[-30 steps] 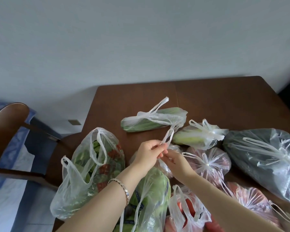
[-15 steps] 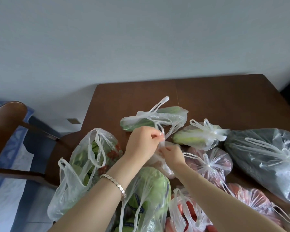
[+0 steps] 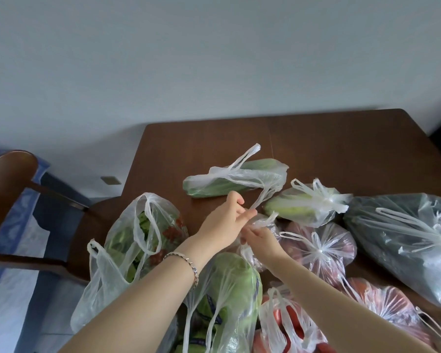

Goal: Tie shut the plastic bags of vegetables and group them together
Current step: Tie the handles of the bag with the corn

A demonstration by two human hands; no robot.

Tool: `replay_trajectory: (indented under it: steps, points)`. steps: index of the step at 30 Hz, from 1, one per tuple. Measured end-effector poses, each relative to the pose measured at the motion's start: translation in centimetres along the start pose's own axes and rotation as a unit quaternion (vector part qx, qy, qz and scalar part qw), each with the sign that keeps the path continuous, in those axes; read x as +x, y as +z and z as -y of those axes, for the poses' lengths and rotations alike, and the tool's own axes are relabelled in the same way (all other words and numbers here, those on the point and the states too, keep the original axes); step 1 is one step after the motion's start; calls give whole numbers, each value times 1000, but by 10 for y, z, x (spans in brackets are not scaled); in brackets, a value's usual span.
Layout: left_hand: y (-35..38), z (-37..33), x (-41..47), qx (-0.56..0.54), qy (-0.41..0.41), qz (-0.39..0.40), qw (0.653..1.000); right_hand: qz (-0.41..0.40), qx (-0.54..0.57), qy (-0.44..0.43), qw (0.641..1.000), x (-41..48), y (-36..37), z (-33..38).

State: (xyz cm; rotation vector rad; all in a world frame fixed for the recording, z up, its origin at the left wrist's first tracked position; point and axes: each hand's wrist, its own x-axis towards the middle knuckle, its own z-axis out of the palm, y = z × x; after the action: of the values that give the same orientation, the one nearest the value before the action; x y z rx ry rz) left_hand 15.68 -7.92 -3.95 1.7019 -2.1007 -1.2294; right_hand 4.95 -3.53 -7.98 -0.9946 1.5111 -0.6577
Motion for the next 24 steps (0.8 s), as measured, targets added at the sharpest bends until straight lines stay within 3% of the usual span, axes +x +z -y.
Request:
replay_trajectory:
  steps: [2, 5, 11, 15, 18, 20, 24]
  points:
    - [5, 15, -3, 38, 2, 45, 998, -8, 35, 3, 999, 2, -2, -4]
    - [8, 33, -7, 33, 20, 47, 998, -51, 75, 8, 996, 5, -5, -11]
    - [8, 45, -7, -17, 4, -74, 997, -124, 124, 14, 984, 6, -4, -15]
    - [9, 46, -10, 117, -43, -112, 986, -128, 146, -35, 980, 4, -4, -14]
    - [5, 36, -12, 196, 87, -108, 971, -108, 95, -80, 986, 2, -7, -15]
    - [3, 27, -10, 216, 162, -65, 961, -92, 58, -106, 988, 2, -10, -16]
    - [2, 30, 0, 210, 170, -4, 963, -79, 79, -92, 989, 5, -15, -16]
